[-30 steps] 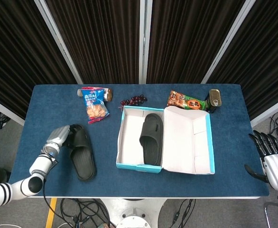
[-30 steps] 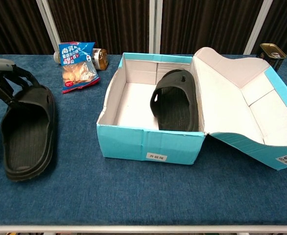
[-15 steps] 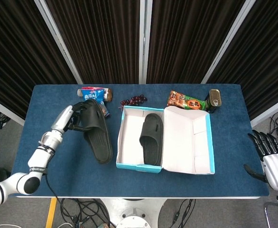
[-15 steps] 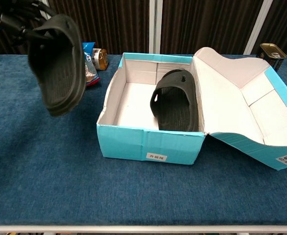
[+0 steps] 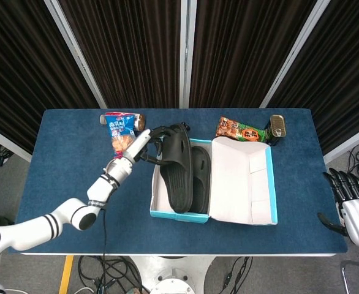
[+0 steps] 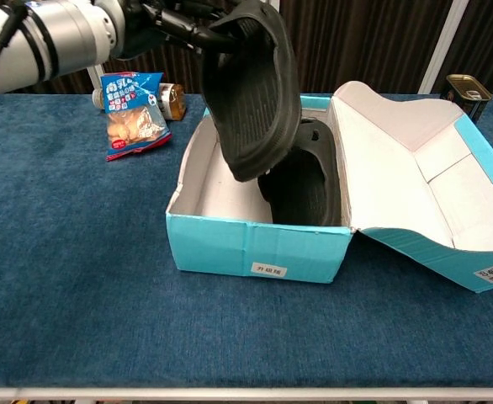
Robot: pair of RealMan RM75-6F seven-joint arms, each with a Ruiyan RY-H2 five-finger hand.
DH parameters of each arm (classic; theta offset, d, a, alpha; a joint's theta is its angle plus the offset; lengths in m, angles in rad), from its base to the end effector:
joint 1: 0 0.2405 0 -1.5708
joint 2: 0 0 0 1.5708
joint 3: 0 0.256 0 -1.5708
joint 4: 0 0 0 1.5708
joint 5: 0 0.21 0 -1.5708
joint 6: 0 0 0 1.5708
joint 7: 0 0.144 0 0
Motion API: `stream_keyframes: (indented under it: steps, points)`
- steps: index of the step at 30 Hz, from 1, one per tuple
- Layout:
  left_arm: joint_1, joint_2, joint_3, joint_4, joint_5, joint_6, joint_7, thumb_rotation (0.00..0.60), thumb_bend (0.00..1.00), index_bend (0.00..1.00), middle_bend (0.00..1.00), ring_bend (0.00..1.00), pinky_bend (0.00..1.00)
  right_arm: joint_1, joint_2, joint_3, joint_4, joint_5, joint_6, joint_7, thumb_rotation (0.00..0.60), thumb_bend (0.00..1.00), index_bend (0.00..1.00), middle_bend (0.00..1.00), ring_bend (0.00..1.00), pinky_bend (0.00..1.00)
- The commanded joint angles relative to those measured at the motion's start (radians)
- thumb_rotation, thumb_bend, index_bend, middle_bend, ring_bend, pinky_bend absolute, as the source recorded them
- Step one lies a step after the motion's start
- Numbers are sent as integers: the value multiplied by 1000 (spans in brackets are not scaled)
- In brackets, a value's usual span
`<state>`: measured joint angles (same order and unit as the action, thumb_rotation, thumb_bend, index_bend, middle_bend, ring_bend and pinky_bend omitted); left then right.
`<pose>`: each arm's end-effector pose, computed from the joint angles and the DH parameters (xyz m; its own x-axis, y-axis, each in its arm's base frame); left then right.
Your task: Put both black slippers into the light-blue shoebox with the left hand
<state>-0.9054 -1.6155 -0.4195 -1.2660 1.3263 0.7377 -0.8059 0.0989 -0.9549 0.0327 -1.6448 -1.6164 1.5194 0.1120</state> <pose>-0.0619 0.4124 -0.0070 -0.4095 0.5427 0.7333 0.7903 -0.1906 0.5824 -0.2963 -0.1808 0.2027 0.4193 0.0175 0.9077 -0.8985 -0.1350 0.4176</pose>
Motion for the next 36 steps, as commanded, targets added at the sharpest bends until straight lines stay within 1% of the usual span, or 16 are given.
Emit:
stream_keyframes:
  steps: [1, 5, 8, 13, 17, 20, 26, 31, 36]
  points:
    - [-60, -87, 16, 110, 25, 28, 57, 600, 159, 478, 498, 656, 536, -1, 1, 0, -2, 4, -2, -1, 600, 132, 0, 36, 0, 0]
    - [-83, -151, 30, 197, 31, 74, 110, 600, 159, 479, 497, 635, 498, -3, 5, 1, -6, 9, -3, -5, 600, 131, 0, 36, 0, 0]
    - [-91, -187, 53, 264, 57, 118, 133, 600, 156, 479, 497, 633, 494, -5, 6, 2, -9, 12, -3, -9, 600, 131, 0, 36, 0, 0]
    - [-88, -223, 94, 333, 89, 165, 112, 600, 148, 480, 497, 626, 490, -2, 7, 3, -15, 13, -9, -15, 600, 132, 0, 36, 0, 0]
    - [-83, -223, 113, 333, 85, 152, 73, 600, 135, 480, 497, 623, 490, -3, 6, 3, -19, 12, -9, -19, 600, 131, 0, 36, 0, 0]
    - [-83, -212, 121, 316, 63, 108, 52, 600, 120, 478, 498, 618, 469, -5, 7, 3, -20, 13, -7, -20, 600, 131, 0, 36, 0, 0]
    - [-87, -190, 128, 285, 17, 37, 90, 600, 111, 453, 498, 608, 452, -8, 7, 3, -21, 11, -2, -20, 600, 132, 0, 36, 0, 0]
    - [-83, -179, 132, 257, -21, -2, 128, 600, 111, 419, 511, 499, 452, -9, 8, 4, -20, 12, -1, -19, 600, 131, 0, 36, 0, 0]
    - [-83, -175, 130, 238, -60, -32, 185, 600, 109, 391, 525, 438, 452, -7, 7, 5, -20, 9, -4, -18, 600, 131, 0, 36, 0, 0]
